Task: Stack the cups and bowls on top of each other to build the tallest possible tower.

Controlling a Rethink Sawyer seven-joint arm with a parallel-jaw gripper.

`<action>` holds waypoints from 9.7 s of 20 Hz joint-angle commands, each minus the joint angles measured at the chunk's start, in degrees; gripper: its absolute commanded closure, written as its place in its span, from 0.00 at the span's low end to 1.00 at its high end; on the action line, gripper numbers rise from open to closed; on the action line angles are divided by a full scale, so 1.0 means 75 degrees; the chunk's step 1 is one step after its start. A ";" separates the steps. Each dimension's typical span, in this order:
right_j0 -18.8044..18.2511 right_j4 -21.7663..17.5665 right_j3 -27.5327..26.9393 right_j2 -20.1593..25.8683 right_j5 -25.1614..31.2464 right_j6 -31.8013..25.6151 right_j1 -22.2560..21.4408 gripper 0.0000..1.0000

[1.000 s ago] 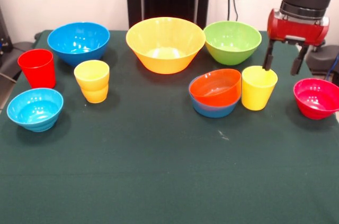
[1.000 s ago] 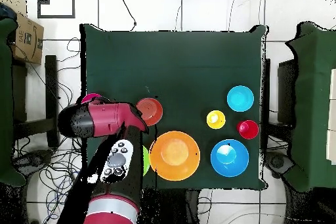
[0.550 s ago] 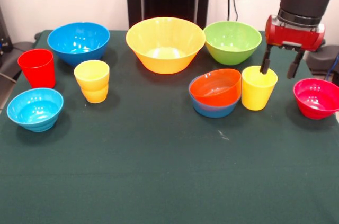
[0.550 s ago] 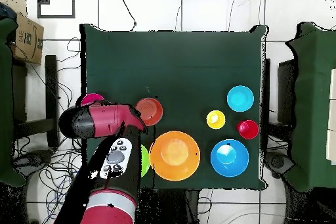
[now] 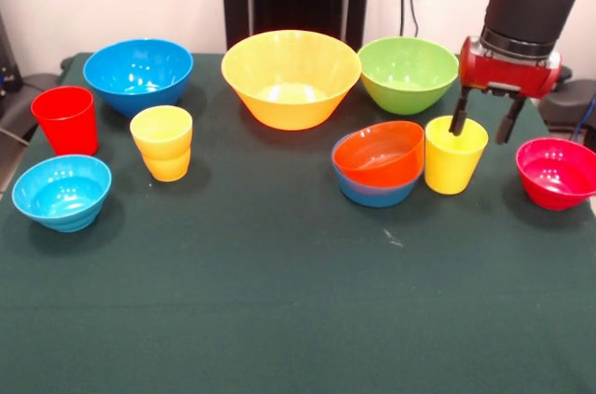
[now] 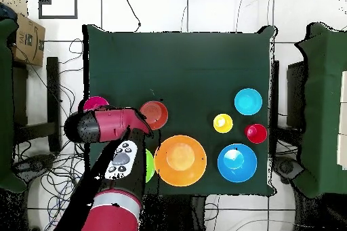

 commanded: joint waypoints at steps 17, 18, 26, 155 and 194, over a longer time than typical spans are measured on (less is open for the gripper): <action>-0.0256 0.0178 -0.0227 0.0877 -0.0976 0.0998 0.1174 0.00; -0.0271 0.0171 -0.0236 0.0890 -0.1002 0.0978 0.1197 0.00; -0.0238 0.0179 -0.0264 0.0798 -0.0802 0.0948 0.1095 0.00; -0.1865 -0.1365 0.0941 0.1349 -0.1118 0.0486 0.0106 1.00; -0.2133 -0.1775 0.1136 0.1287 -0.1534 0.0501 0.0377 1.00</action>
